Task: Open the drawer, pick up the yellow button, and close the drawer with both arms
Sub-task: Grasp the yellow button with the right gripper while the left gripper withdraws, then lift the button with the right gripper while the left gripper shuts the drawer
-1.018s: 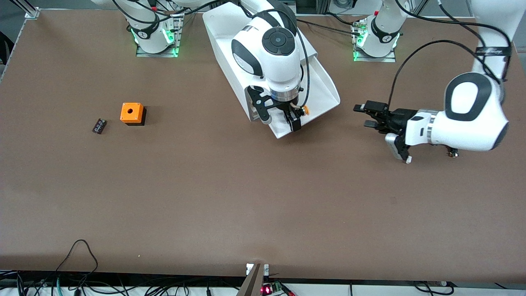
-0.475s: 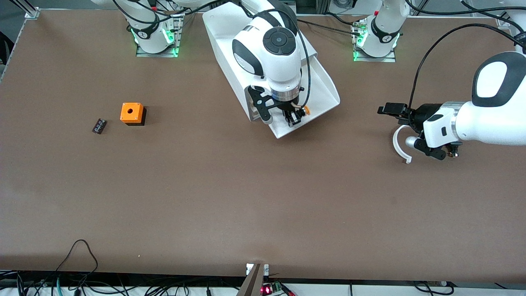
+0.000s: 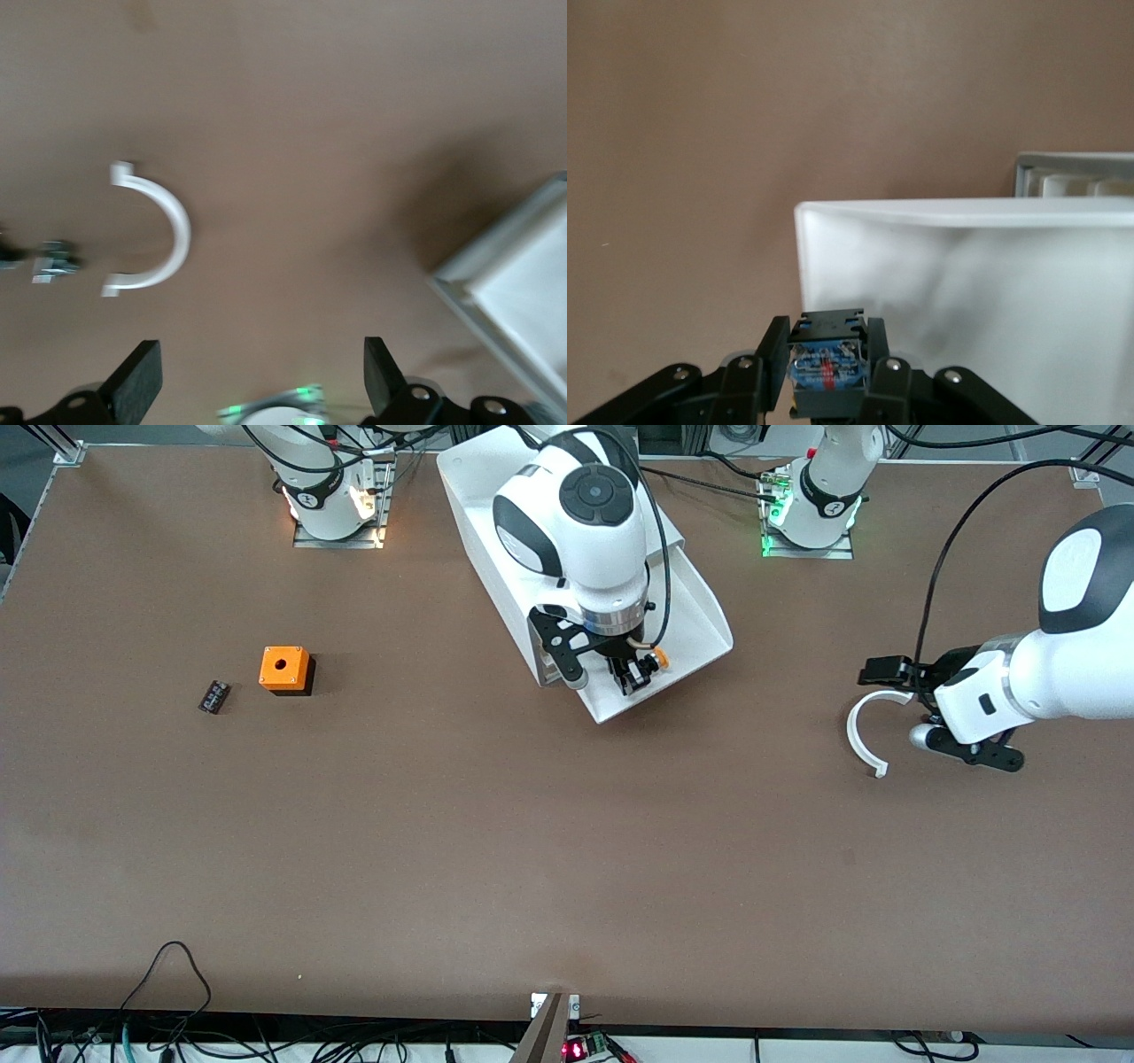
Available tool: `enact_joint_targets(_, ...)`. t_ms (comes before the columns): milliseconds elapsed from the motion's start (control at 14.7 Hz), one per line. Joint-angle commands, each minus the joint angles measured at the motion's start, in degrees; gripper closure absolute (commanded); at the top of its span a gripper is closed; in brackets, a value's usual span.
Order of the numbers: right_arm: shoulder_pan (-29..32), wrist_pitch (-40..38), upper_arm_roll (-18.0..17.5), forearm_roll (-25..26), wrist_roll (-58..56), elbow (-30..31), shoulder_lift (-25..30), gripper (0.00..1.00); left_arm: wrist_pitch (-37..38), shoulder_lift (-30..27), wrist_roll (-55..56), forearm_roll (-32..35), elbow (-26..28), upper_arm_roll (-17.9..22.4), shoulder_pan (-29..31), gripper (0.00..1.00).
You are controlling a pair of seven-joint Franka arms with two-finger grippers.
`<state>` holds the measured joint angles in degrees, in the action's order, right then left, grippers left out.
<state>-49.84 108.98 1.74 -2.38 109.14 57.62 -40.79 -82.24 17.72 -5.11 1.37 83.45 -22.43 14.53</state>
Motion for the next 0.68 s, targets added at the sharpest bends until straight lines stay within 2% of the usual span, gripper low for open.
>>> enact_joint_targets(0, 3.16, -2.36, -0.51, -0.08, -5.84, -0.93, 2.99, 1.0, -0.98, 2.58, 0.28, 8.46, -4.86, 0.2, -3.98, 0.0)
enact_joint_targets(204, 6.15, -5.08, -0.51, -0.69, -16.63, -0.93, 4.66, 1.0, -4.85, 3.46, 4.56, 8.39, -4.88, 0.28, -4.94, 0.0)
enact_joint_targets(407, 11.06, -8.95, -0.51, -2.97, -30.87, -0.93, 5.9, 1.0, -11.43, 3.73, 20.26, 6.37, -1.2, 0.28, -5.91, 0.0)
enact_joint_targets(611, 16.51, -12.46, -0.25, -3.59, -45.28, -0.84, 6.16, 1.0, -18.11, 3.73, 34.16, 6.19, 2.93, 0.28, -10.2, 0.0)
